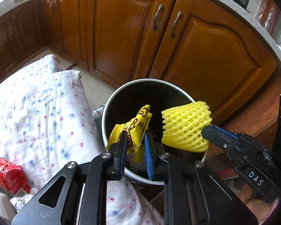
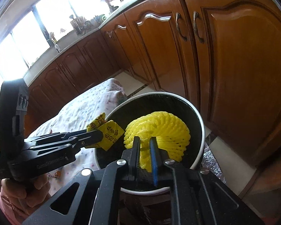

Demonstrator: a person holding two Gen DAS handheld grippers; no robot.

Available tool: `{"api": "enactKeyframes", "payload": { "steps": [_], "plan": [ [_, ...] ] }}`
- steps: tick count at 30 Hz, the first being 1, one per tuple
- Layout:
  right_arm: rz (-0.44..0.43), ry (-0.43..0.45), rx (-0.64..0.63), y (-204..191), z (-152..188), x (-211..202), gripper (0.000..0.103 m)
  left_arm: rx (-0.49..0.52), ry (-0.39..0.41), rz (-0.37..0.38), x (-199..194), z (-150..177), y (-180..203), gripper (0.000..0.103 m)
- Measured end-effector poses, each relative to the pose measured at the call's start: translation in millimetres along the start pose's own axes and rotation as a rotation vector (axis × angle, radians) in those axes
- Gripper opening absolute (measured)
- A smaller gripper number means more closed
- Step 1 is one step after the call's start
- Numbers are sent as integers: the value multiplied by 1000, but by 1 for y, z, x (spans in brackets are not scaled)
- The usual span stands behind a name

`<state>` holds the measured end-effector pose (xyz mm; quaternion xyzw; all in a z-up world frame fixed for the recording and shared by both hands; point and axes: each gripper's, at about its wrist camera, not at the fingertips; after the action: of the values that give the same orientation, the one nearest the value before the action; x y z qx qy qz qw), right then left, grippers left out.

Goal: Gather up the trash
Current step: 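Move both tools over the bin and open them to drop the items, then return to the table and grasp a foil wrapper with the right tool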

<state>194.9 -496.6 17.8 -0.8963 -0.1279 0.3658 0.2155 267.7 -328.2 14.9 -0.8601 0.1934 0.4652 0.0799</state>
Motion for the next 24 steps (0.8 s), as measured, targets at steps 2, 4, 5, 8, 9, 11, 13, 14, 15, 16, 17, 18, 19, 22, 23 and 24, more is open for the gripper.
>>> {"api": "enactKeyframes", "payload": {
  "steps": [2,4,5,8,9,11,13,14,15,16,17,18,19,22,23,24],
  "plan": [
    [-2,-5,15,3,0,3,15,-2,-4,13,2,0,1,24],
    [0,-10,26,6,0,3,21,5,-7,12,3,1,4,30],
    [-1,-8,32,7,1,3,23,8,-9,13,4,1,5,33],
    [-11,1,46,8,2,1,37,14,-4,35,2,2,9,46],
    [-15,5,46,8,3,-1,37,15,4,36,0,3,11,53],
    [-15,13,50,6,3,-4,37,13,16,34,-3,3,10,53],
    [-19,30,56,4,5,-11,39,7,21,39,-9,4,7,53],
    [-23,36,58,3,5,-12,39,-1,28,37,-13,6,5,53],
    [-28,49,61,1,6,-15,43,-9,37,34,-18,8,1,53],
    [-34,67,61,-3,9,-20,49,-14,44,34,-21,9,-3,54],
    [-36,76,60,-4,10,-21,51,-24,53,32,-26,12,-8,54],
    [-41,95,59,-9,15,-24,56,-37,62,28,-32,16,-14,55],
    [-47,106,61,-12,17,-24,64,-48,71,27,-36,21,-19,55],
    [-60,142,71,-24,33,-27,77,-74,94,7,-50,36,-32,56],
    [-61,144,74,-26,36,-28,77,-81,99,3,-55,42,-36,57],
    [-63,146,78,-30,42,-28,77,-88,104,-1,-59,49,-41,58]
  ]
}}
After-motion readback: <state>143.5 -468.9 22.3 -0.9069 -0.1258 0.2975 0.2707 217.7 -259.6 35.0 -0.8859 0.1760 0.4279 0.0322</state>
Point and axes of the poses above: each gripper's, at about its wrist camera, not at the fingertips, and x roughly the way its jaws point, y to its right, z to its underside, and after that the axes turned 11 degrees about -z, right-handed
